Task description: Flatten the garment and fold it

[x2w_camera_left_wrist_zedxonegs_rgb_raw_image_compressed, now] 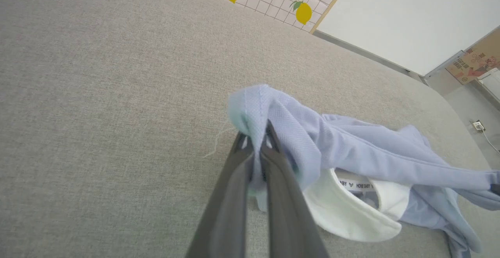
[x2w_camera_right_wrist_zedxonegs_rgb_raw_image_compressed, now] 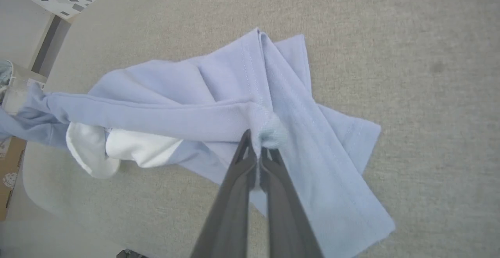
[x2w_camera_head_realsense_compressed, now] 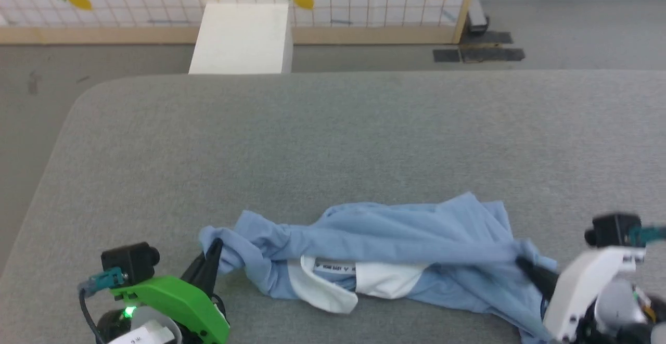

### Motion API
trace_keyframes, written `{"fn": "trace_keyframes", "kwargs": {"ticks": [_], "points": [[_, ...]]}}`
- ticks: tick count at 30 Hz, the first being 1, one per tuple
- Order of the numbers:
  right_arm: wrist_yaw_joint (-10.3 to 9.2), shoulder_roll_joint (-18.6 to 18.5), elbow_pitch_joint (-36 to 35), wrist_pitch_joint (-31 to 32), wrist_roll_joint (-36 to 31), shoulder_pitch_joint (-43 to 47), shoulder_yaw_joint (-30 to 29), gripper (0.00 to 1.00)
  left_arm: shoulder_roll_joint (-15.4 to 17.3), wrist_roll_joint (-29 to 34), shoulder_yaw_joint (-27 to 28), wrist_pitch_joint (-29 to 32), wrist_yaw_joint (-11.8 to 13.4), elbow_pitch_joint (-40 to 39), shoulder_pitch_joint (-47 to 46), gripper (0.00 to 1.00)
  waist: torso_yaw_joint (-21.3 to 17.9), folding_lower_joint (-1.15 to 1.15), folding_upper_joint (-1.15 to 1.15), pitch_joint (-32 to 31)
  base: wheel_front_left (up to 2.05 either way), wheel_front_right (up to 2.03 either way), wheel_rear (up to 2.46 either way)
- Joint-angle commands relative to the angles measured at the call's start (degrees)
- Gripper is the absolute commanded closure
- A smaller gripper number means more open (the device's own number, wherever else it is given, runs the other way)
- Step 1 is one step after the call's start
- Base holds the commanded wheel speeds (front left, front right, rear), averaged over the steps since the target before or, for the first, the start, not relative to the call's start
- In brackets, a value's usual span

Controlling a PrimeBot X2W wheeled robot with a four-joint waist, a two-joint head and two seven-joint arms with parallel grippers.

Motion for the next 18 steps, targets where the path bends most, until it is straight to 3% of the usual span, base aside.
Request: {"fn": "trace_keyframes", "kwargs": {"ticks": [1,5,10,18], "points": [[-0.06,0.94,-1.10,-0.18,0.92,2.45,-0.45,1.00,-0.66,-0.68,-0.02,-0.54,0.19,0.41,0.90,1.00,-2.21,0.00,0.26,-2.51,0.00,0.00,0.00],[-0.06,2.40,-1.78,-0.78,2.38,6.94,-0.50,1.00,-1.95,-2.04,0.23,-1.51,-0.42,1.49,1.79,1.00,-2.45,0.00,0.26,-3.00,0.00,0.00,0.00],[-0.06,2.81,-1.89,-2.21,3.53,6.24,0.44,1.00,-3.18,-4.02,1.41,-2.87,-2.15,2.22,1.17,1.00,-2.68,0.00,0.26,-3.19,0.00,0.00,0.00],[-0.06,-3.21,-3.96,1.94,5.01,-8.18,1.58,1.00,-0.47,-5.63,4.44,-0.20,-6.92,1.55,-10.67,1.00,-3.45,0.00,0.26,-3.50,0.00,0.00,0.00]]}}
